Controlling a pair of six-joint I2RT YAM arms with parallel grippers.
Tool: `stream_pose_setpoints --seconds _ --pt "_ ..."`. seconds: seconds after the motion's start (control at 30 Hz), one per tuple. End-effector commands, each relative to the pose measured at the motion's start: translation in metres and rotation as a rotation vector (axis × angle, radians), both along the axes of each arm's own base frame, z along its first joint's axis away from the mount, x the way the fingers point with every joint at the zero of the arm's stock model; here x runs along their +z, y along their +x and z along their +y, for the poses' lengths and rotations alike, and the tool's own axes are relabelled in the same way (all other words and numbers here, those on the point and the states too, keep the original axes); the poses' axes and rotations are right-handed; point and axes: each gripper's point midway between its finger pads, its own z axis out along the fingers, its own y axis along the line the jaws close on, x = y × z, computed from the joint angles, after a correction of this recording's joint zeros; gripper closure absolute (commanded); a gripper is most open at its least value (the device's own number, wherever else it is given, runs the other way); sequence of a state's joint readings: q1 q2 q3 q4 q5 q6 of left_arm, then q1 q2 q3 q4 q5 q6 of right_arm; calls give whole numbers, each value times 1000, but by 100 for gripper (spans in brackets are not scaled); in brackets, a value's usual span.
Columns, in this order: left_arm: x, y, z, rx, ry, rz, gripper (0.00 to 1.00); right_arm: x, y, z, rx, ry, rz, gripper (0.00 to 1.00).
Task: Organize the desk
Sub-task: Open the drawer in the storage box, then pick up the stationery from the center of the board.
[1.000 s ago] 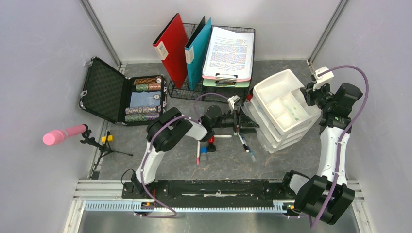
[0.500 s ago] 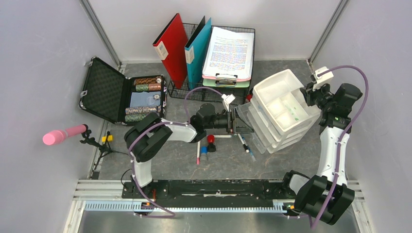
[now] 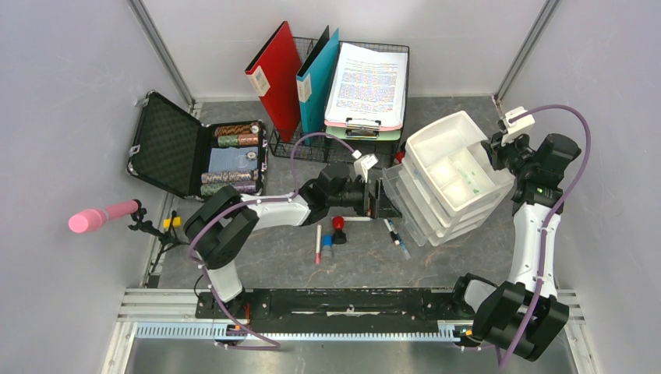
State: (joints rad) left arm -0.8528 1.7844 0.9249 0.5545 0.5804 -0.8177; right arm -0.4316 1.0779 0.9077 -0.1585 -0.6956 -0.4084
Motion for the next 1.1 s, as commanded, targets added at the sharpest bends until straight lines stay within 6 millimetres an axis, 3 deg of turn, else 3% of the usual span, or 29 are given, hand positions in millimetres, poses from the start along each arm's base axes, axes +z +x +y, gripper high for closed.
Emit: stream_pose_setpoints --seconds 0.0,0.17,0.3,0.5,0.77,1.07 --pt "18 24 12 12 132 -251 2 -105 -36 -6 -100 60 369 100" --pt "9 37 37 -33 333 -457 3 -96 -36 -18 -159 20 341 100" --pt "-2 44 71 -81 519 -612 3 -93 -36 -27 -202 -5 339 100" --pt "-6 47 107 -113 673 -735 1 -90 -35 -39 -240 -16 342 100" --pt "-1 48 118 -170 725 -823 1 -86 -42 -48 -212 -79 389 100" --pt "-5 55 110 -205 731 -853 0 -69 -56 -62 -178 -206 421 100"
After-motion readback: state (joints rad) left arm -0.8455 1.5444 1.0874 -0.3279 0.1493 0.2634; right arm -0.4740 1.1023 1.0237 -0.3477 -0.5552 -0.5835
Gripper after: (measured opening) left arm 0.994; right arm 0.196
